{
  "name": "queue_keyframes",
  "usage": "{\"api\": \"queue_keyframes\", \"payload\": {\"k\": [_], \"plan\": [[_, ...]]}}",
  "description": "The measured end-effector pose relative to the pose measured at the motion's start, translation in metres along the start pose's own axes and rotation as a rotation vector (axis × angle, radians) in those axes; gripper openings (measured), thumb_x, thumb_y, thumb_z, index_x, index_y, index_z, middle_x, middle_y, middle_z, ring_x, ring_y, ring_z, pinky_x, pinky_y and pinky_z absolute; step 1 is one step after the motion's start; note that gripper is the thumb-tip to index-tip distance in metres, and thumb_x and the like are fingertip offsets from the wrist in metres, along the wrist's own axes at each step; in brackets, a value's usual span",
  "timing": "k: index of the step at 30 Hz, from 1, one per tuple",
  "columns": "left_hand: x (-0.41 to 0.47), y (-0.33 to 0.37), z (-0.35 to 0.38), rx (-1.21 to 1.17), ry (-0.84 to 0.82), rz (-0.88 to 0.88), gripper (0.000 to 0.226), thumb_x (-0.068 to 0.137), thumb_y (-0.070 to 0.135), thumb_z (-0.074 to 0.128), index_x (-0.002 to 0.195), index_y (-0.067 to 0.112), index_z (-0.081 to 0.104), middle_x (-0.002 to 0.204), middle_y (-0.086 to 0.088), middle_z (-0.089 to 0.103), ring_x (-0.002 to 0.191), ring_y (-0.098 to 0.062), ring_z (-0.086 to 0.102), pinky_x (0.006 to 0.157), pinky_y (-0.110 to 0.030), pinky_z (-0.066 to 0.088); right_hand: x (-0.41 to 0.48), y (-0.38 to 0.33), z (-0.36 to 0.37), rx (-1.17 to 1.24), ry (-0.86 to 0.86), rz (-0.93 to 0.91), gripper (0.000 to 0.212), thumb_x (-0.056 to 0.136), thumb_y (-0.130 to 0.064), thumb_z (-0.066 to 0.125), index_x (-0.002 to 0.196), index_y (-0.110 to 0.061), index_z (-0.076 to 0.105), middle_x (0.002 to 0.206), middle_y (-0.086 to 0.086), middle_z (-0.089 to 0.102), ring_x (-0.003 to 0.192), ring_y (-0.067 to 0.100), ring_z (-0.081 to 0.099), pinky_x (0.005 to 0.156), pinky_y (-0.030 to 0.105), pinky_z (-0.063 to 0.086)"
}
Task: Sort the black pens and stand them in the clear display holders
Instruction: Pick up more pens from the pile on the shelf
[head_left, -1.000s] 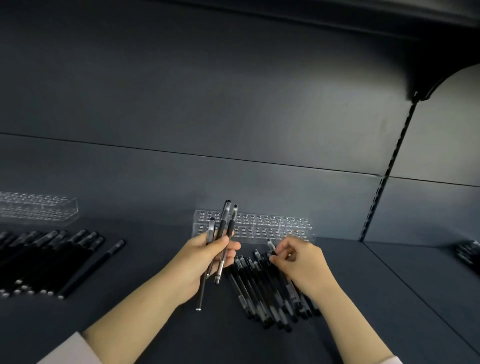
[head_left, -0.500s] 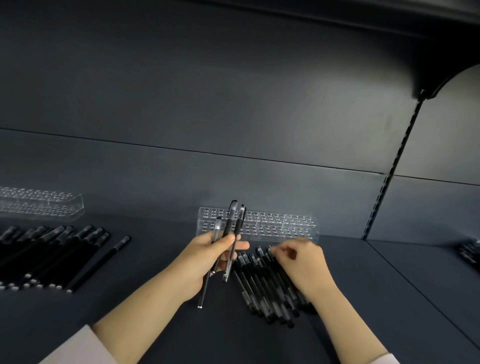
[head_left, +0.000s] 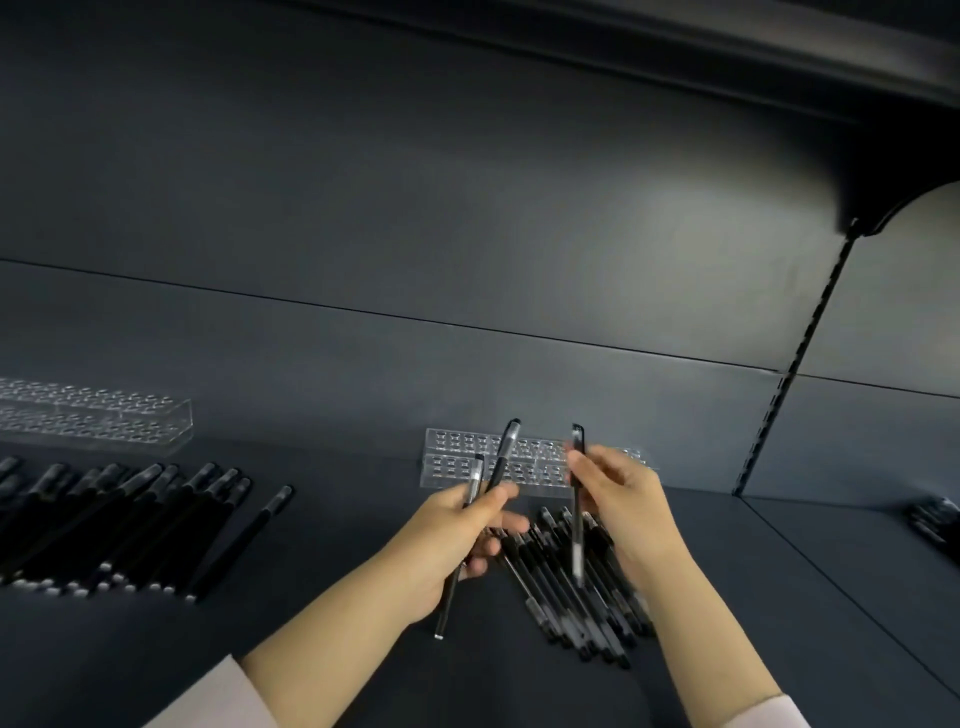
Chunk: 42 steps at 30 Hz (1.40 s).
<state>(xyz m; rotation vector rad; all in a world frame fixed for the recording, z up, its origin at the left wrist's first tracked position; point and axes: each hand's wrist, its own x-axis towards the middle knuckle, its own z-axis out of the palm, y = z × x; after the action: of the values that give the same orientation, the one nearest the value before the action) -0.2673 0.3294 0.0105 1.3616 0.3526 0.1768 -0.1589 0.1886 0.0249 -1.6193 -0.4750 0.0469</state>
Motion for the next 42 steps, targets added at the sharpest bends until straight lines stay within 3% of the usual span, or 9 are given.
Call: {"api": "queue_keyframes", "payload": {"k": [3, 6, 12, 16, 23, 31, 35, 37, 42], "plan": [[0.002, 0.002, -0.006, -0.056, 0.028, -0.028, 0.02, 0.1, 0.024, 0.054, 0.113, 0.013, 0.064, 0.068, -0.001, 0.071, 0.05, -0.007, 0.035, 0.04, -0.016, 0.028, 0.004, 0.009, -0.01, -0.434, -0.021, -0.016, 0.016, 0.085, -0.019, 0.072, 0.1, -0.018, 0.065, 0.076, 0.003, 0.062, 0.062, 0.014, 0.057, 0.062, 0.025, 0.052], [0.002, 0.004, -0.009, -0.095, 0.044, -0.064, 0.015, 0.101, 0.018, 0.052, 0.111, 0.008, 0.057, 0.064, -0.003, 0.069, 0.045, -0.007, 0.033, 0.037, -0.016, 0.024, 0.001, 0.02, -0.01, -0.567, -0.004, -0.006, 0.017, 0.08, -0.018, 0.077, 0.086, -0.015, 0.061, 0.074, 0.0, 0.062, 0.064, 0.012, 0.055, 0.056, 0.014, 0.043], [-0.003, 0.005, -0.013, -0.063, 0.054, -0.053, 0.014, 0.102, 0.019, 0.048, 0.109, 0.009, 0.055, 0.082, -0.005, 0.077, 0.051, -0.01, 0.048, 0.043, -0.019, 0.037, 0.002, 0.032, -0.004, -0.935, -0.016, -0.095, 0.027, 0.083, -0.022, 0.072, 0.063, -0.022, 0.055, 0.069, -0.005, 0.063, 0.068, 0.011, 0.058, 0.061, 0.017, 0.042], [-0.005, 0.004, -0.017, 0.008, 0.045, -0.02, 0.024, 0.103, 0.026, 0.046, 0.104, 0.013, 0.066, 0.089, 0.0, 0.078, 0.062, -0.008, 0.054, 0.055, -0.02, 0.042, 0.002, 0.033, -0.003, -1.053, -0.069, -0.083, 0.018, 0.087, -0.028, 0.069, 0.073, -0.018, 0.067, 0.074, -0.002, 0.067, 0.072, 0.015, 0.061, 0.072, 0.023, 0.046], [-0.012, 0.007, -0.039, 0.076, -0.028, -0.005, 0.028, 0.1, 0.033, 0.052, 0.098, 0.018, 0.075, 0.078, 0.007, 0.071, 0.062, -0.008, 0.052, 0.052, -0.019, 0.04, -0.016, -0.003, 0.033, -0.478, -0.082, -0.104, 0.022, 0.093, -0.032, 0.06, 0.081, -0.019, 0.072, 0.07, -0.014, 0.068, 0.064, -0.002, 0.059, 0.062, 0.014, 0.042], [-0.025, 0.02, -0.092, 0.163, -0.02, 0.083, 0.028, 0.101, 0.038, 0.049, 0.101, 0.024, 0.074, 0.087, 0.007, 0.075, 0.07, -0.009, 0.057, 0.061, -0.022, 0.042, -0.023, -0.027, 0.117, 0.287, -0.216, 0.174, 0.013, 0.094, -0.014, 0.059, 0.084, -0.008, 0.063, 0.069, 0.003, 0.06, 0.064, 0.013, 0.055, 0.06, 0.025, 0.043], [-0.029, 0.03, -0.144, 0.34, 0.13, 0.162, 0.033, 0.099, 0.051, 0.041, 0.103, 0.037, 0.071, 0.099, 0.015, 0.07, 0.086, -0.008, 0.058, 0.073, -0.024, 0.041, -0.018, -0.032, 0.158, 0.443, -0.085, 0.205, 0.009, 0.096, -0.01, 0.054, 0.089, -0.006, 0.058, 0.071, 0.006, 0.057, 0.056, 0.011, 0.05, 0.056, 0.022, 0.044], [-0.03, 0.036, -0.172, 0.307, 0.149, 0.164, 0.036, 0.098, 0.055, 0.041, 0.101, 0.037, 0.072, 0.094, 0.011, 0.061, 0.078, -0.008, 0.05, 0.067, -0.023, 0.039, -0.017, -0.034, 0.177, 0.474, -0.037, 0.219, 0.002, 0.096, -0.009, 0.054, 0.098, -0.009, 0.055, 0.075, 0.007, 0.058, 0.054, 0.01, 0.049, 0.053, 0.02, 0.045], [-0.036, 0.05, -0.237, 0.103, 0.214, 0.138, 0.036, 0.097, 0.044, 0.051, 0.102, 0.012, 0.067, 0.075, 0.002, 0.048, 0.055, -0.008, 0.037, 0.047, -0.019, 0.036, -0.022, -0.037, 0.226, 0.414, -0.07, 0.206, 0.03, 0.095, -0.005, 0.054, 0.12, -0.022, 0.052, 0.084, 0.012, 0.059, 0.06, 0.014, 0.051, 0.058, 0.024, 0.046]]}}
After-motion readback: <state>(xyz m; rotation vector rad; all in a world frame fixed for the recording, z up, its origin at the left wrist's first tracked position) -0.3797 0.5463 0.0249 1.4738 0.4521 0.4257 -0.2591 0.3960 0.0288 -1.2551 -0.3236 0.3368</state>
